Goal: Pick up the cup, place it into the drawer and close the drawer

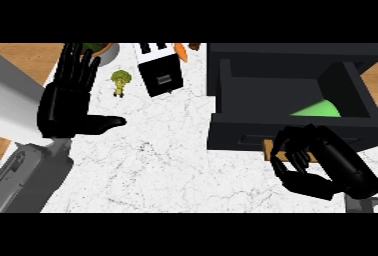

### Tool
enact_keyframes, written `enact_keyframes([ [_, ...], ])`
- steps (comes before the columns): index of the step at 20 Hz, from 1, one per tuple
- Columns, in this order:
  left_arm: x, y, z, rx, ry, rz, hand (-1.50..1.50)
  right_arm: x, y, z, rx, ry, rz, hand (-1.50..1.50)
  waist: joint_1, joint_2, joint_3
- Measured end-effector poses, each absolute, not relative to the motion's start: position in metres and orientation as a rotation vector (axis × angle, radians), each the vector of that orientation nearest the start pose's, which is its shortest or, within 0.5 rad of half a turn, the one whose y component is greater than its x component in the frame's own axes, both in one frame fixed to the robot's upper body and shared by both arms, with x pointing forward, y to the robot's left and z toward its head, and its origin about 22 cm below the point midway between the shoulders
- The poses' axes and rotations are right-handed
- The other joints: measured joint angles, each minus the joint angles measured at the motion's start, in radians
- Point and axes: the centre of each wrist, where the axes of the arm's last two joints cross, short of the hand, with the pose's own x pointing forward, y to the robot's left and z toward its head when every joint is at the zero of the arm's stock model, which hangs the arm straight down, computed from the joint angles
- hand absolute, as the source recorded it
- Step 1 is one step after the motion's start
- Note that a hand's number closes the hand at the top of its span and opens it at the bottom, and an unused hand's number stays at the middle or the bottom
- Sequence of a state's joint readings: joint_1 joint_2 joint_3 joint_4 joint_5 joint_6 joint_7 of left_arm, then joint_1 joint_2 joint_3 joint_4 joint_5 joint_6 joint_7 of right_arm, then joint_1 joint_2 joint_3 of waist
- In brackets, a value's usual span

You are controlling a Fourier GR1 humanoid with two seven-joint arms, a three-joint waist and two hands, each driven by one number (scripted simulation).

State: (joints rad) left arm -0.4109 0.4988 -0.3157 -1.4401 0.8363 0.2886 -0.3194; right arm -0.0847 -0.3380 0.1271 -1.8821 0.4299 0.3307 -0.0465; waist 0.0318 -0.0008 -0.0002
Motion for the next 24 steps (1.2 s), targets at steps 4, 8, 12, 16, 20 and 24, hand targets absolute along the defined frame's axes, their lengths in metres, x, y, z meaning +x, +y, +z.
enact_keyframes([
  [4, 0.303, 0.271, 0.079, -0.256, -1.885, 0.169, -1.50, 0.256, -0.235, 0.080, -0.357, -1.733, 1.112, 1.50, -0.006, 0.001, 0.000],
  [8, 0.290, 0.290, 0.077, -0.252, -1.880, 0.178, -1.50, 0.277, -0.224, 0.053, -0.394, -1.695, 1.162, -1.50, -0.012, 0.002, 0.000],
  [12, 0.280, 0.305, 0.066, -0.246, -1.876, 0.191, -1.50, 0.298, -0.215, 0.027, -0.436, -1.624, 1.216, -1.50, -0.013, 0.003, 0.000],
  [16, 0.274, 0.320, 0.061, -0.245, -1.886, 0.197, -1.50, 0.314, -0.207, 0.005, -0.449, -1.578, 1.256, -1.50, -0.017, 0.003, 0.000],
  [20, 0.267, 0.337, 0.053, -0.257, -1.878, 0.205, -1.50, 0.337, -0.215, -0.008, -0.439, -1.572, 1.262, -1.50, -0.015, 0.002, 0.000],
  [24, 0.262, 0.338, 0.046, -0.265, -1.876, 0.202, -1.50, 0.363, -0.216, -0.012, -0.419, -1.571, 1.252, -1.50, -0.009, 0.002, 0.000],
])
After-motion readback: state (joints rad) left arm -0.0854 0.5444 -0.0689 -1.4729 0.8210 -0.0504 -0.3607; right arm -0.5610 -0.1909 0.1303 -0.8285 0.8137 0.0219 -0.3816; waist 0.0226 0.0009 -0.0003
